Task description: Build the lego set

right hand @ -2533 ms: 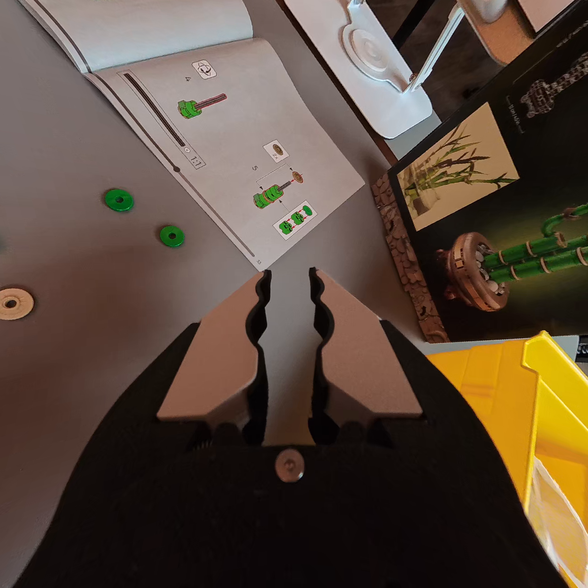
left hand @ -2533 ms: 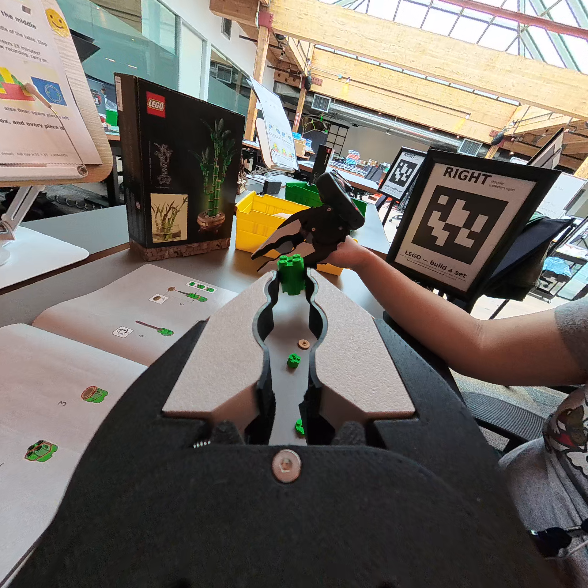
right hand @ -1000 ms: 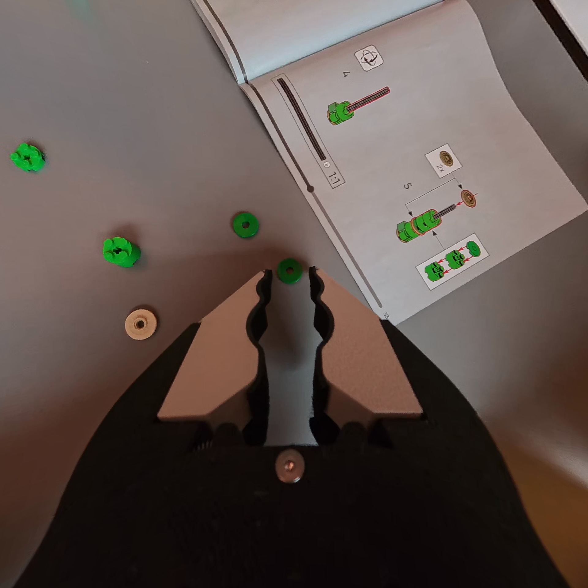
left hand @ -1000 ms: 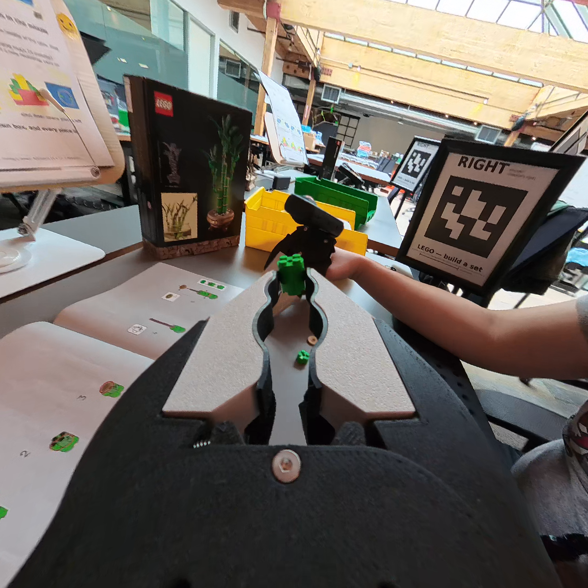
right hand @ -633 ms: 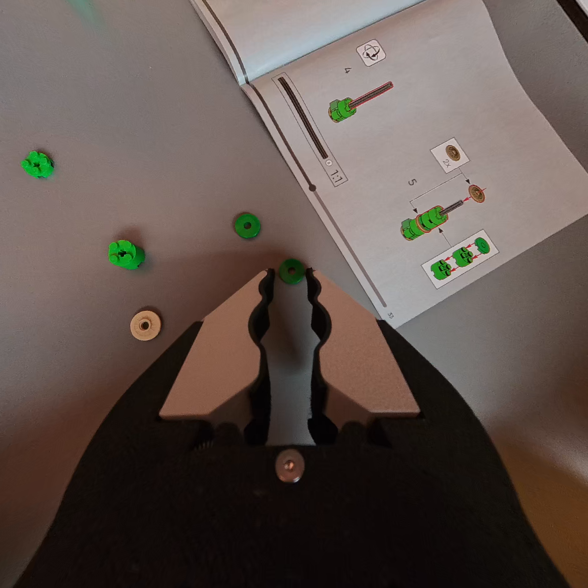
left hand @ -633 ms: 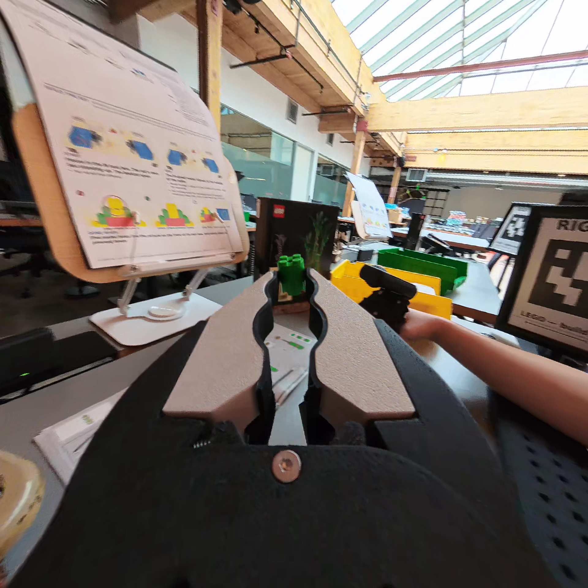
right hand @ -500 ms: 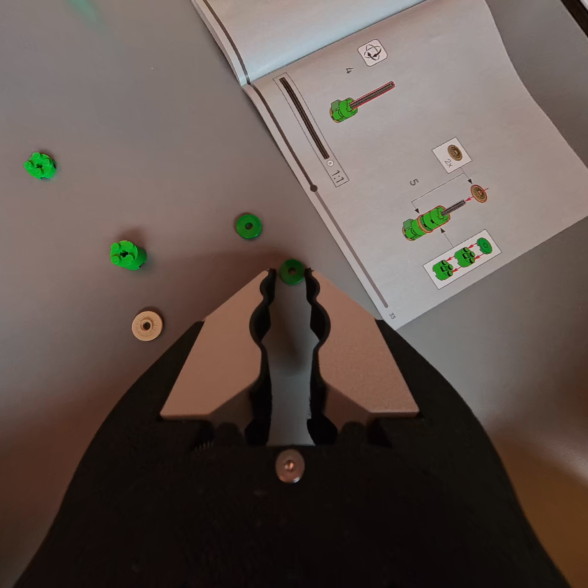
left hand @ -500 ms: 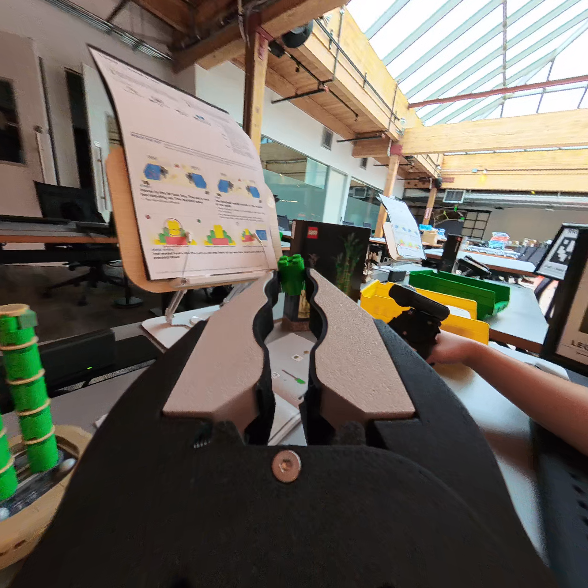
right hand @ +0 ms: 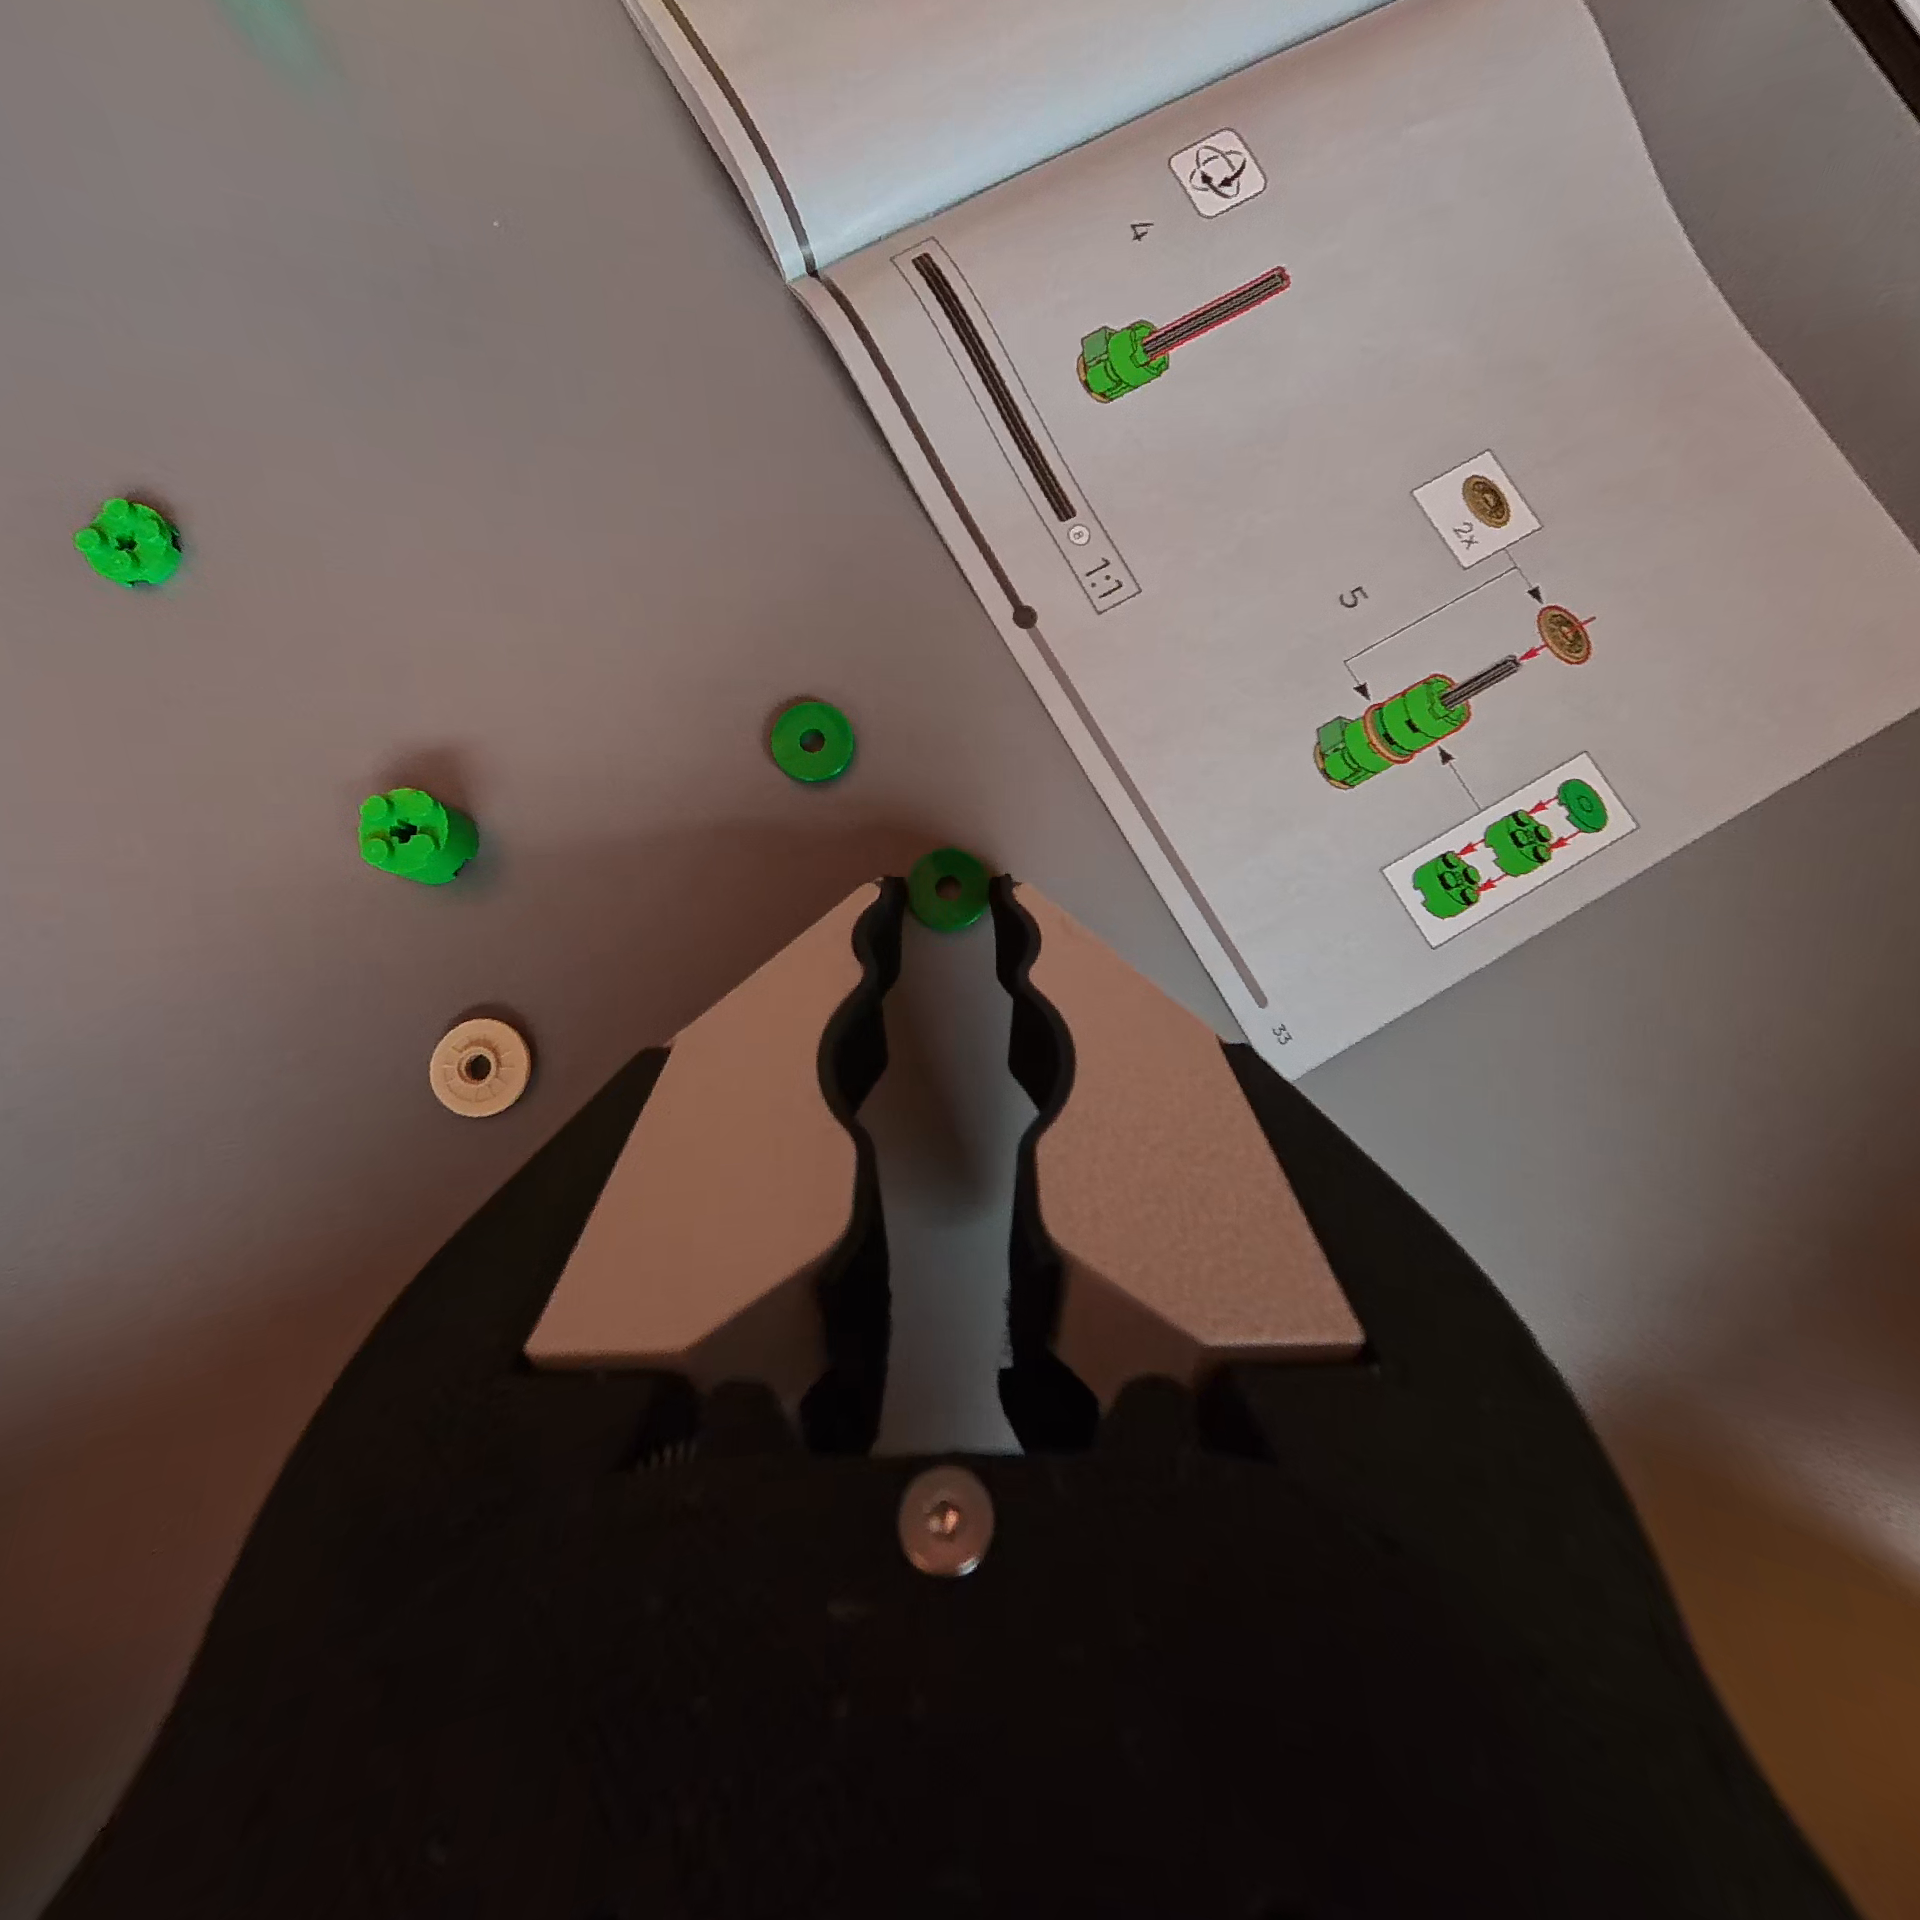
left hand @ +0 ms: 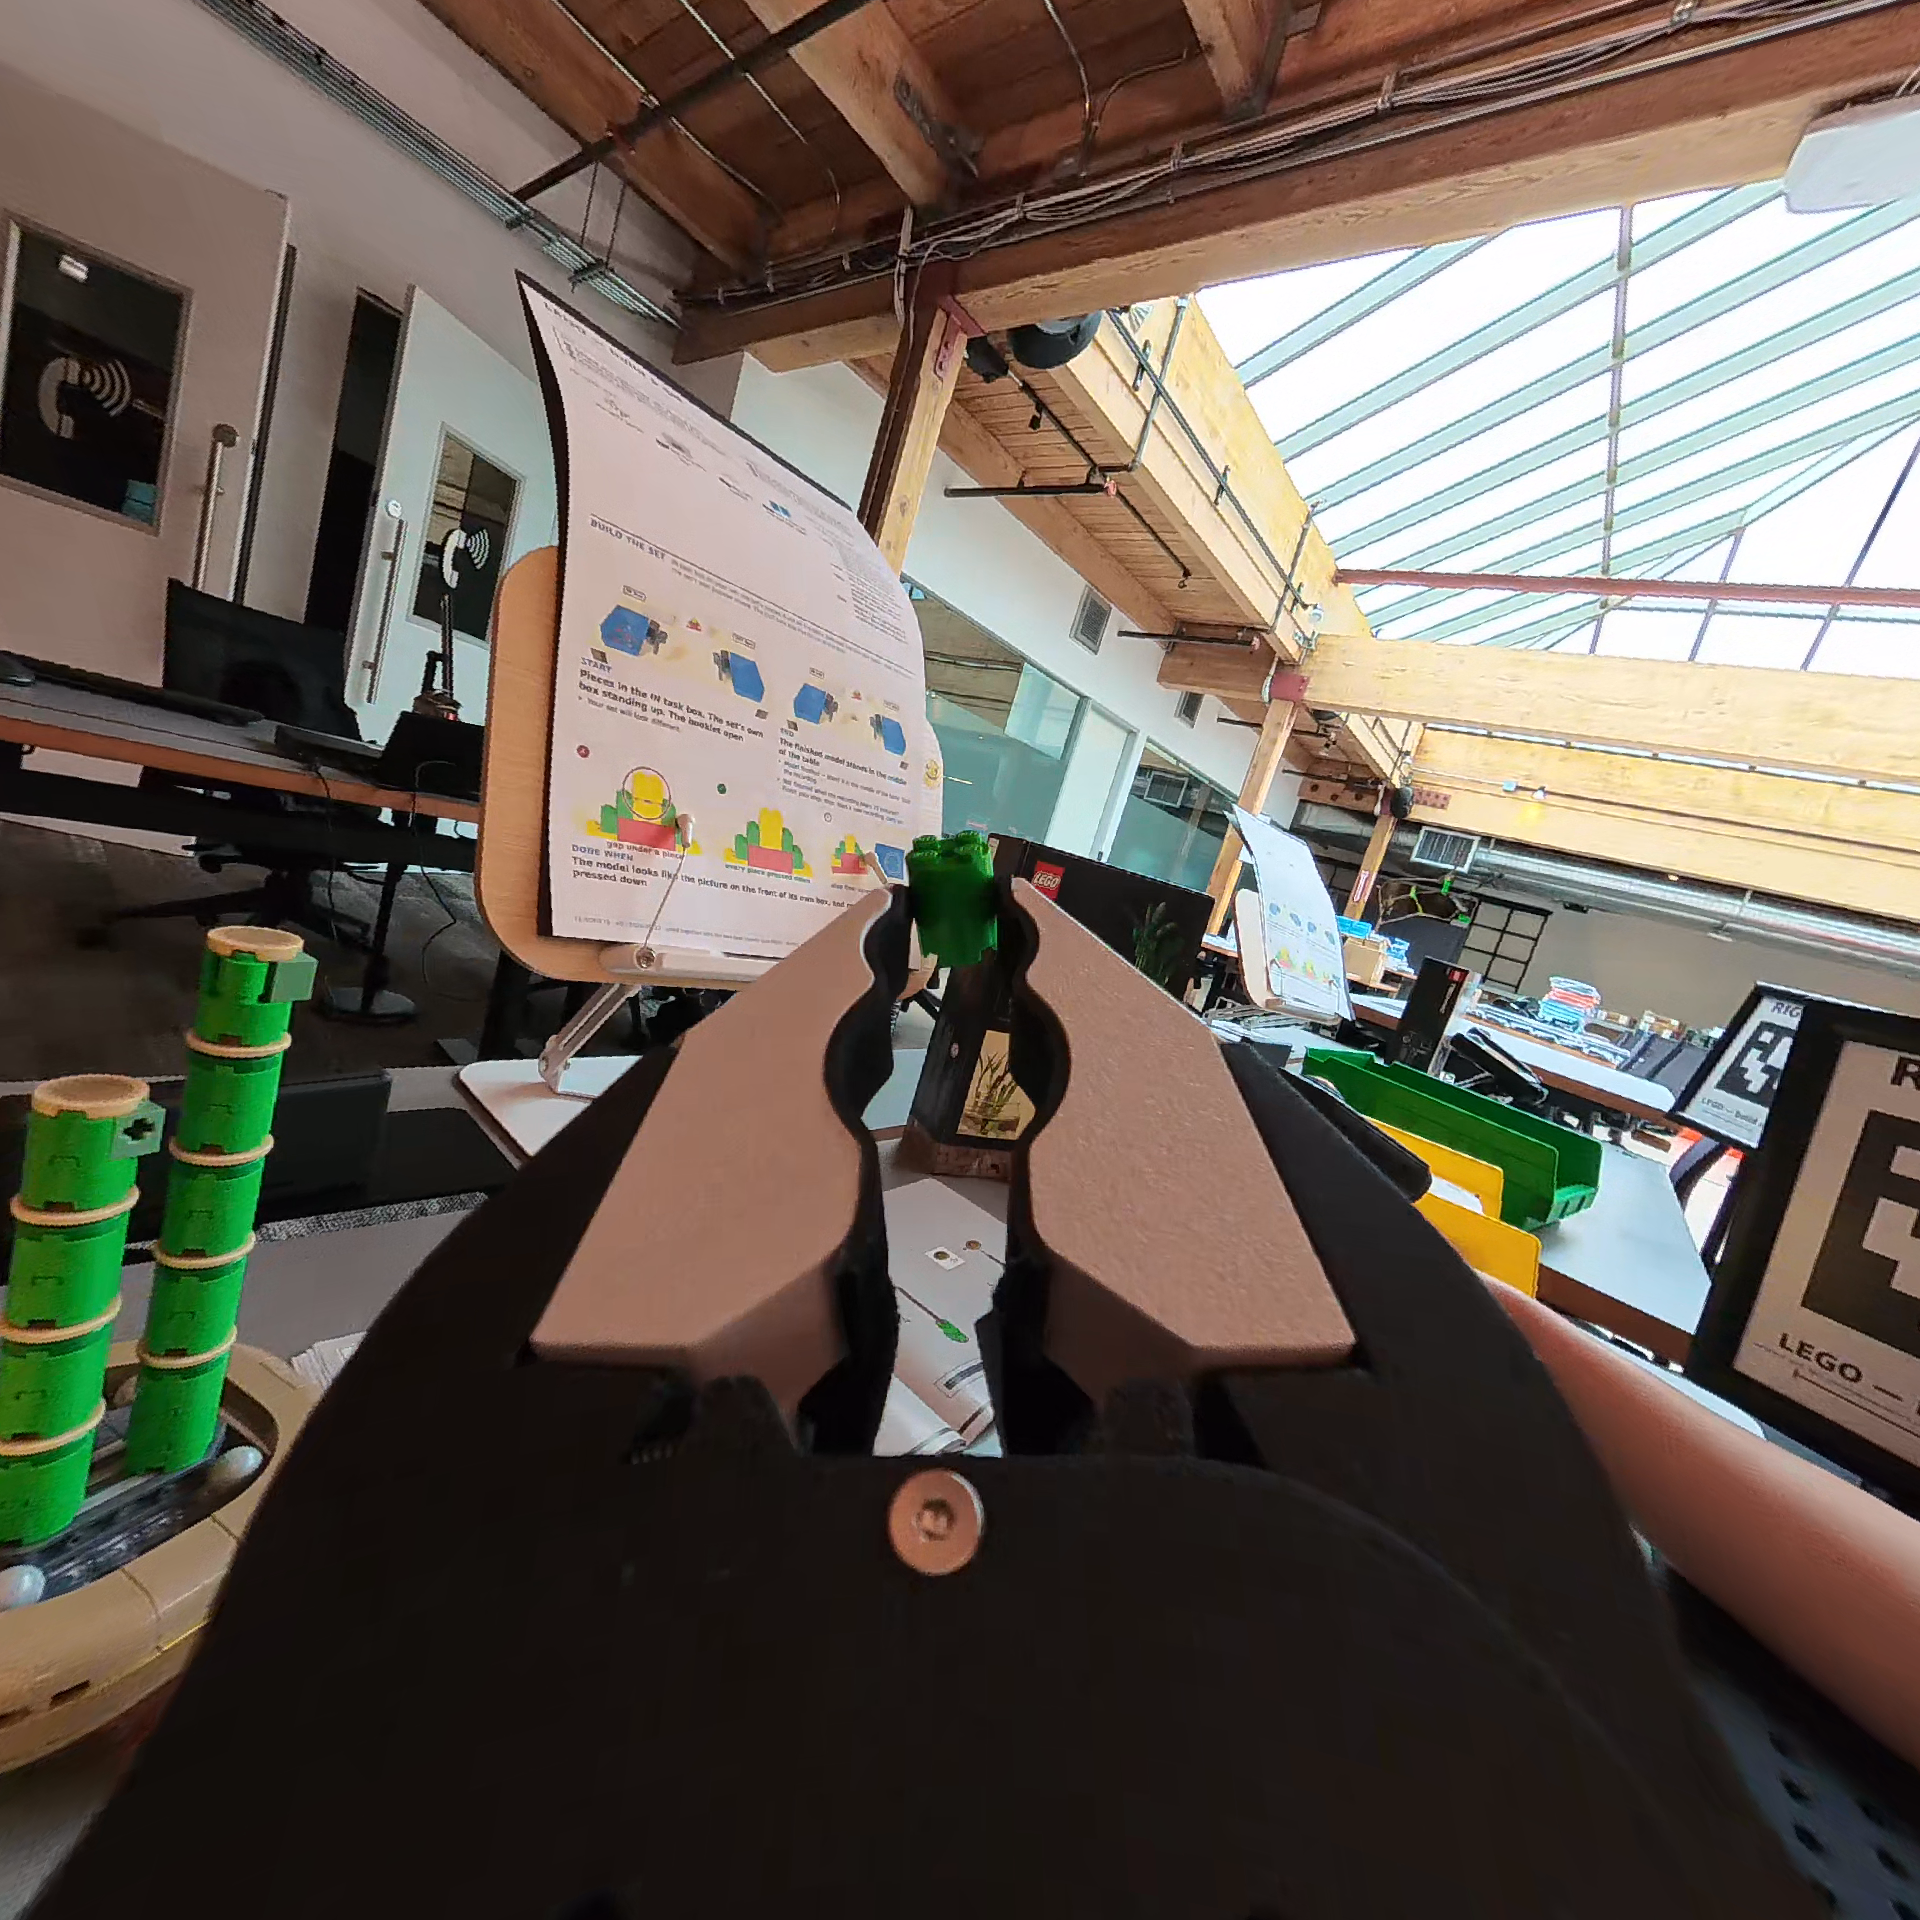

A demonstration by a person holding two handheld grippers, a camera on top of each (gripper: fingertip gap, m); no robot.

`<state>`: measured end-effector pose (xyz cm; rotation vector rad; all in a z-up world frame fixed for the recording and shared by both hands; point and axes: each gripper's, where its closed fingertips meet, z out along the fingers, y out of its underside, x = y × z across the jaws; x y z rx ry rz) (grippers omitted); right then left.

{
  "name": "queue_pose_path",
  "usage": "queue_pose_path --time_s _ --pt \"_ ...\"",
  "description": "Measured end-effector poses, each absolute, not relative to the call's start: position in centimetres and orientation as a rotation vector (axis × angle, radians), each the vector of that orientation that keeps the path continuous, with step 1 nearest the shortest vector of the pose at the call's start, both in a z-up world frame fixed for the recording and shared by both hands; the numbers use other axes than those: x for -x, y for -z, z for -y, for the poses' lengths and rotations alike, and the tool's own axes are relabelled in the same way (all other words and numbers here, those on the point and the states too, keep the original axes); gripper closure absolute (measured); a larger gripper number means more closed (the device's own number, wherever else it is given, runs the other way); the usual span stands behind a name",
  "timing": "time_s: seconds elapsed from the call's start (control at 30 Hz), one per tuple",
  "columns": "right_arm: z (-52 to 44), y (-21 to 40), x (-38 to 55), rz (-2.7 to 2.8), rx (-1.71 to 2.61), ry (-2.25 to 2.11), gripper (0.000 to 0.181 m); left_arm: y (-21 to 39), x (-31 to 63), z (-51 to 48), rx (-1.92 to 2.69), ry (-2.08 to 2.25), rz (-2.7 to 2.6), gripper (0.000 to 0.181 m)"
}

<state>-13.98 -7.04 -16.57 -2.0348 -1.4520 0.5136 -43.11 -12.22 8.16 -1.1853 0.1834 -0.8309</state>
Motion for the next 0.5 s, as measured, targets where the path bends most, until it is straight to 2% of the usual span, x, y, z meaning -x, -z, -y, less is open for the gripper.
queue_pose_path --time_s 0.5 --pt "7.10 16.57 14.03 1.468 2.025 -0.498 0.166 -8.23 43.16 12.32 1.184 0.820 -0.184 0.167"
